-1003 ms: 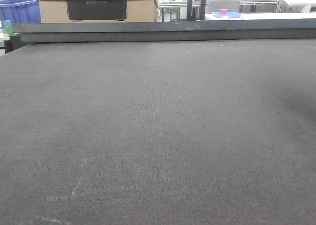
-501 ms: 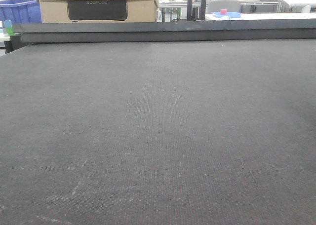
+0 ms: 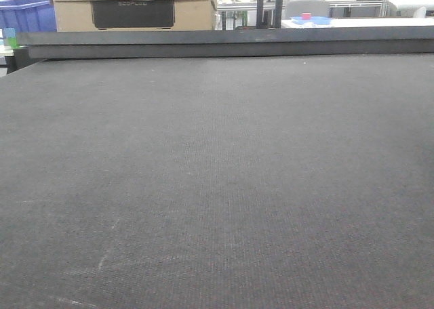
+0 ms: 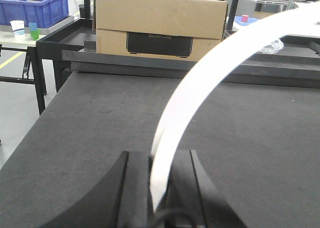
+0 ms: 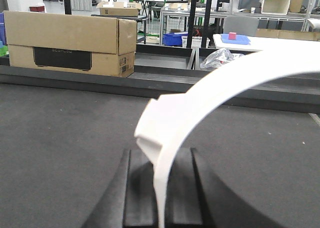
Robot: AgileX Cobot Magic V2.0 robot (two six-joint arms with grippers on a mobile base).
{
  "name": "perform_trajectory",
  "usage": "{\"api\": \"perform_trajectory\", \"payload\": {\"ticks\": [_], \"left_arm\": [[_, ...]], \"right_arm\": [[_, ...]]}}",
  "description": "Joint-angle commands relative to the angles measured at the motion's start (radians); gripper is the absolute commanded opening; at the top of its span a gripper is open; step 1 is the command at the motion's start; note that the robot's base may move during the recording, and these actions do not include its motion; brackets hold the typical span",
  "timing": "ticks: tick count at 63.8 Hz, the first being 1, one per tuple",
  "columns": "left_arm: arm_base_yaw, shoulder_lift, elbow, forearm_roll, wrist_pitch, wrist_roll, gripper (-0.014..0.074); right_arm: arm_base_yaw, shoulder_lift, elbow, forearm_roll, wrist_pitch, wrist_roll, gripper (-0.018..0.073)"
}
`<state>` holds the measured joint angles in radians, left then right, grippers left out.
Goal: Grab PVC pipe and place in blue bin
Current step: 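Lift the white pipe off the table with both grippers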
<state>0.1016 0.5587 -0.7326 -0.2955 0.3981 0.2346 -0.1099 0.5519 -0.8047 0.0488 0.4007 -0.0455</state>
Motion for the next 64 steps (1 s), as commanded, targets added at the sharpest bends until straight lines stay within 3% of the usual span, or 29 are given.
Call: {"api": "perform_trajectory", "payload": {"ticks": [1,14,20,35,45,64], "left_arm": [[-0.034,-0.017,-0.001,-0.015,-0.036,-0.008,-0.0111],[-0.144,-0.067,-0.001,0.021,-0.116,-0.008,-0.0111],[-0.167,-0.09,-0.001,0.058,-0.148,-0.008,-0.0111],[-0.173,-0.107,-0.001,0.058,-0.14,-0.008,-0.0111],[-0.171,-0.107,-0.001,0.058,-0.133,-0.008,-0.0111],[-0.171,-0.107,-0.001,0.058,-0.133,-0.008,-0.0111]], "right_arm": [[0.002,-0.006,0.003,-0.009,-0.028,-0.01,-0.0168],[0.002,-0.006,0.003,-0.009,-0.034,-0.01,-0.0168],[0.002,-0.006,0.003,-0.009,-0.029,-0.01,-0.0168],[0.002,-0.07,-0.001,-0.003,-0.048,-0.01,-0.0168],[0.002,-0.153,0.003,-0.003,0.034,-0.01,-0.0168],[0.002,-0.224,0.042,-0.003,0.056,-0.01,-0.0168]]}}
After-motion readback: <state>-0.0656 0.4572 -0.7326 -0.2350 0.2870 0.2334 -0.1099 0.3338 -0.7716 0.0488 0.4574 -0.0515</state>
